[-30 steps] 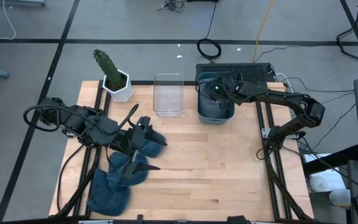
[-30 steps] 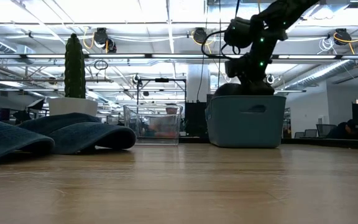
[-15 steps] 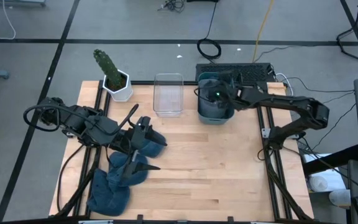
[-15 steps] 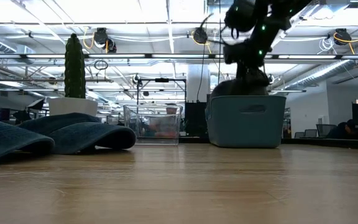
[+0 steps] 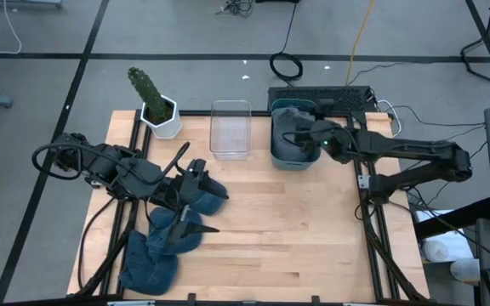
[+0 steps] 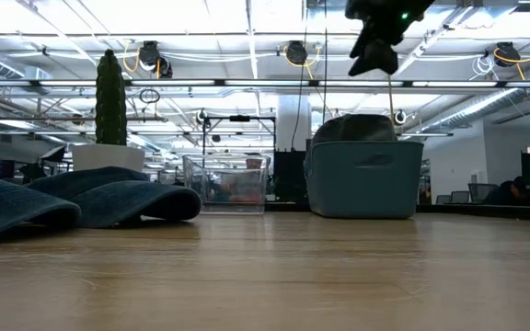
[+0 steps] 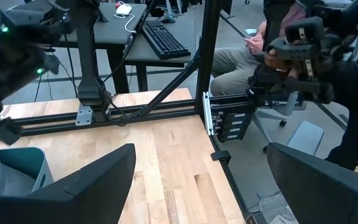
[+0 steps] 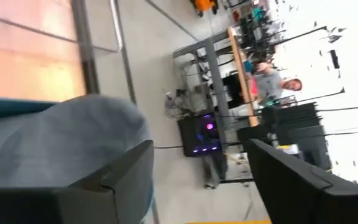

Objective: Pick & Place hat
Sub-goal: Put the gray cap into the blue bin, then put the top blue cap into the transparent bin

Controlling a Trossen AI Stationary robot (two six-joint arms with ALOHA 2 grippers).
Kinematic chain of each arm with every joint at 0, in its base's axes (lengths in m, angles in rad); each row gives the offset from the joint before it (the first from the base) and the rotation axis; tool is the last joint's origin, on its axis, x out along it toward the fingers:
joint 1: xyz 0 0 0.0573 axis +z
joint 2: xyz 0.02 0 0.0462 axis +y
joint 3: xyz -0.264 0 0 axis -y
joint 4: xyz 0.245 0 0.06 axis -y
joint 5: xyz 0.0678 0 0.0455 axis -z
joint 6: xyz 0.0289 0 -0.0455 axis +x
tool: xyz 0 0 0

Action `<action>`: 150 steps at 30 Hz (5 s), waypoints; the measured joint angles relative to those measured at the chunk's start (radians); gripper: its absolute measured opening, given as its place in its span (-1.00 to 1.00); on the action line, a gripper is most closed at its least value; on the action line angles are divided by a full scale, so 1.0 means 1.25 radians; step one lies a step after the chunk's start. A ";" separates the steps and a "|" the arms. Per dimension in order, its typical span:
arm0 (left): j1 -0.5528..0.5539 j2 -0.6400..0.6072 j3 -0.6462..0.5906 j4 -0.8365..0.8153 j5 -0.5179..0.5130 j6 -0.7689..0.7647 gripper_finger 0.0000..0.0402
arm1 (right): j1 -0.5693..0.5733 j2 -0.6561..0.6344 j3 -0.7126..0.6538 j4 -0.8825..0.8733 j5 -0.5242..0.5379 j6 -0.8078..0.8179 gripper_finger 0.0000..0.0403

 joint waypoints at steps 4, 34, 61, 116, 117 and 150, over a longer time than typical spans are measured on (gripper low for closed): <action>0.000 0.000 0.000 0.000 0.000 0.000 0.82 | -0.003 -0.032 0.000 -0.127 -0.049 0.101 -0.10; 0.000 0.000 0.000 0.000 0.000 0.000 0.86 | -0.324 0.018 0.000 -0.293 -0.504 0.371 -1.00; 0.000 0.000 0.000 0.000 0.000 0.000 0.86 | -0.423 0.435 0.002 -0.096 -0.581 0.357 -1.00; 0.000 0.000 0.000 0.000 0.000 0.000 0.82 | -0.301 0.135 -0.209 -0.022 -0.665 0.420 -1.00; 0.000 0.000 0.000 0.000 0.000 0.000 0.83 | -0.301 0.116 -0.206 -0.013 -0.664 0.420 -1.00; 0.000 0.000 0.000 0.000 0.000 0.000 0.82 | -0.013 -0.353 -0.379 0.244 -0.792 0.570 -1.00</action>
